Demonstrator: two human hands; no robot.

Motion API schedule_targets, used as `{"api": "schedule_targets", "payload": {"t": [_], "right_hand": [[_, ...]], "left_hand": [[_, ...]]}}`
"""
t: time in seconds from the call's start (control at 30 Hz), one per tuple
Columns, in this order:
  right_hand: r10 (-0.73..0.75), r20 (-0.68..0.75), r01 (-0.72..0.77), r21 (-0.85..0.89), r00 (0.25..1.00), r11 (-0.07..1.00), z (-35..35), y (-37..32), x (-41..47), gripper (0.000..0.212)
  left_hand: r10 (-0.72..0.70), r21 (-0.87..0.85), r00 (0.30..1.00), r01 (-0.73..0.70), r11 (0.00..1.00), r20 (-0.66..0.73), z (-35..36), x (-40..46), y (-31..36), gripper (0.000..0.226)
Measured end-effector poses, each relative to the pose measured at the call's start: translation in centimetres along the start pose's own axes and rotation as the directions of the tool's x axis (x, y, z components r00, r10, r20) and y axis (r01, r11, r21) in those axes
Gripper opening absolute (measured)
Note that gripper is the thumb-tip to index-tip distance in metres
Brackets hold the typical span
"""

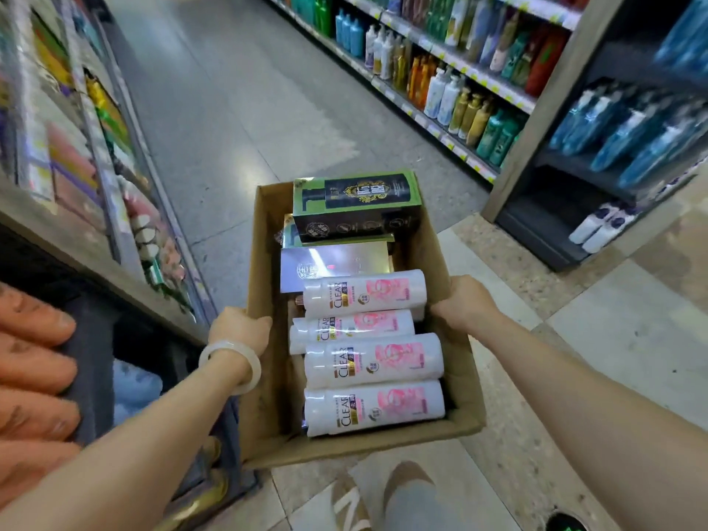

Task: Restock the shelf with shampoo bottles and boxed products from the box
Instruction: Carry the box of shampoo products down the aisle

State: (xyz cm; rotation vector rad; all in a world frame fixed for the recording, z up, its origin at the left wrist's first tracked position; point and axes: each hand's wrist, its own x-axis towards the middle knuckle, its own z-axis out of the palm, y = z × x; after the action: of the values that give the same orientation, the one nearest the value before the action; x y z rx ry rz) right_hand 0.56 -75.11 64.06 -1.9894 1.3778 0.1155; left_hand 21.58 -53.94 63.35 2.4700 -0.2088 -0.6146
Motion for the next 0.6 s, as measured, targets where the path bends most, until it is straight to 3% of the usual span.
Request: {"api": "schedule_targets", "payload": {"t": [0.17,0.33,0.4,0.5,0.6], "right_hand": [[-0.041,0.009,0.041,-0.035,0.999,0.999,-3.6,-5.4,11.4,0.002],[-0.109,0.031,0.112,-0.114,0.994,0.987,-6.9,-12.9,23.9,0.011],[-0.139,0.048,0.145,-0.142,0.989,0.979,-7.9,-16.4,28.2,0.004],[-0.155,0.054,0.161,-0.134,0.986,0.978,-8.6,-22.2,35.0,0.026],[-0.177,0.056,0.183,-0.138,0.983,0.973,-8.6,-28.3,42.0,0.031]], "left_hand": [[-0.016,-0.036,1.0,0.016,0.999,-0.017,0.5,9.4,7.7,0.026],[-0.087,-0.11,0.995,0.08,0.991,-0.058,0.6,19.1,14.6,0.024],[-0.115,-0.094,0.99,0.107,0.99,-0.086,-0.1,23.0,17.0,0.025],[-0.134,-0.085,0.985,0.124,0.989,-0.113,-1.4,29.7,20.6,0.023],[-0.136,-0.084,0.982,0.126,0.989,-0.131,-2.9,37.5,23.7,0.02]]}}
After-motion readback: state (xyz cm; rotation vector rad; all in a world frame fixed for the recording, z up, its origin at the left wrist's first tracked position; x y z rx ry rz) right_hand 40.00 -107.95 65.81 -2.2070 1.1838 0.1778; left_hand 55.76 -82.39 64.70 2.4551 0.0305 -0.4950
